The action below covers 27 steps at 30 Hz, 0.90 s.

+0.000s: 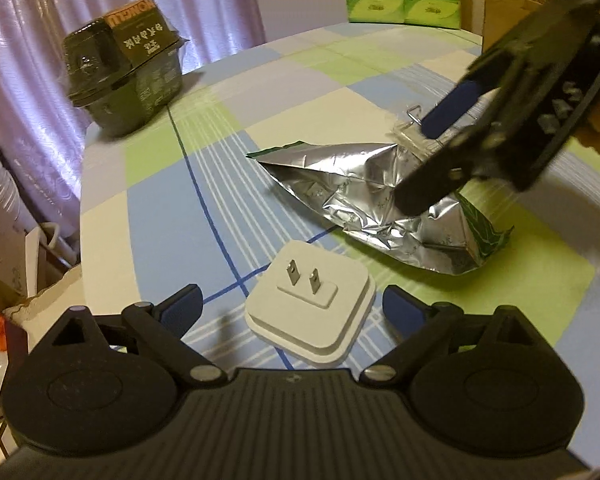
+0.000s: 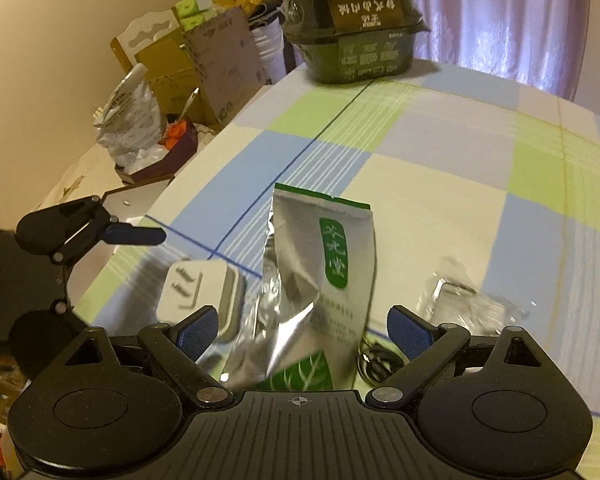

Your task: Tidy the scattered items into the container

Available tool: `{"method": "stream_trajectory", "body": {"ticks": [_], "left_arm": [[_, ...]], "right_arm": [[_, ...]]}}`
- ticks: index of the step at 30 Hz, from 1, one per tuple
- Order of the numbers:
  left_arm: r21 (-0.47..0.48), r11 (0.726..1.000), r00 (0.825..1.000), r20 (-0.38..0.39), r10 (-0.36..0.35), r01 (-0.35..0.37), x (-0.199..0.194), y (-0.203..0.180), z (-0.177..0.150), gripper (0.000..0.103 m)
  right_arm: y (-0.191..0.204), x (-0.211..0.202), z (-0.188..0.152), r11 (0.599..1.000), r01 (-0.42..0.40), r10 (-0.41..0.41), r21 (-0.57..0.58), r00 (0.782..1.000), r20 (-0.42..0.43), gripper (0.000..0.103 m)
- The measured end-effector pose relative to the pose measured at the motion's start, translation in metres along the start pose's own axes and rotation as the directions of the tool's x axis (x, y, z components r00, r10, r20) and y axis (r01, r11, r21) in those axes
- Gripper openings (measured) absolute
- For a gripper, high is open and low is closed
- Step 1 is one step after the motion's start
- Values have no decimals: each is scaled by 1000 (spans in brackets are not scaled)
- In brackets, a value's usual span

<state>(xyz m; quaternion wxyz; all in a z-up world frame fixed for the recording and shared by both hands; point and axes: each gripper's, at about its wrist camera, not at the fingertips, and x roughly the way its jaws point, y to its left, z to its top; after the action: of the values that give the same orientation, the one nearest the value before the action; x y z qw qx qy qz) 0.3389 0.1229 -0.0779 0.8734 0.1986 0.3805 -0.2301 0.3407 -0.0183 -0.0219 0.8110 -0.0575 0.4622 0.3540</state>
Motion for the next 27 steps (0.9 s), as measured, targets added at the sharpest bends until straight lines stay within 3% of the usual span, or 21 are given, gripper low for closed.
{"method": "stream_trajectory", "body": {"ticks": [12,18,20,21,23,27], "left_arm": [[37,996,997,21,-77,76,11,0,-4,93],[59,994,996,-10,-94,95,20,3,-2,78],[56,992,993,-11,-114,114,21,4,0,68],[54,991,993,-12,-118,119,21,4,1,66],[50,992,993,-20,-113,114,22,3,2,66],[24,995,995,-43,-95,96,16,-2,0,65]], "right_arm": [[9,49,20,997,55,-62,-59,989,-134,97],[7,61,24,995,74,-86,-70,980,-178,97],[9,62,24,993,81,-96,-86,979,-181,97],[10,62,24,992,86,-102,-94,978,-181,96],[15,62,22,985,114,-136,-132,976,-170,82],[18,59,20,981,131,-153,-145,976,-152,70]]}}
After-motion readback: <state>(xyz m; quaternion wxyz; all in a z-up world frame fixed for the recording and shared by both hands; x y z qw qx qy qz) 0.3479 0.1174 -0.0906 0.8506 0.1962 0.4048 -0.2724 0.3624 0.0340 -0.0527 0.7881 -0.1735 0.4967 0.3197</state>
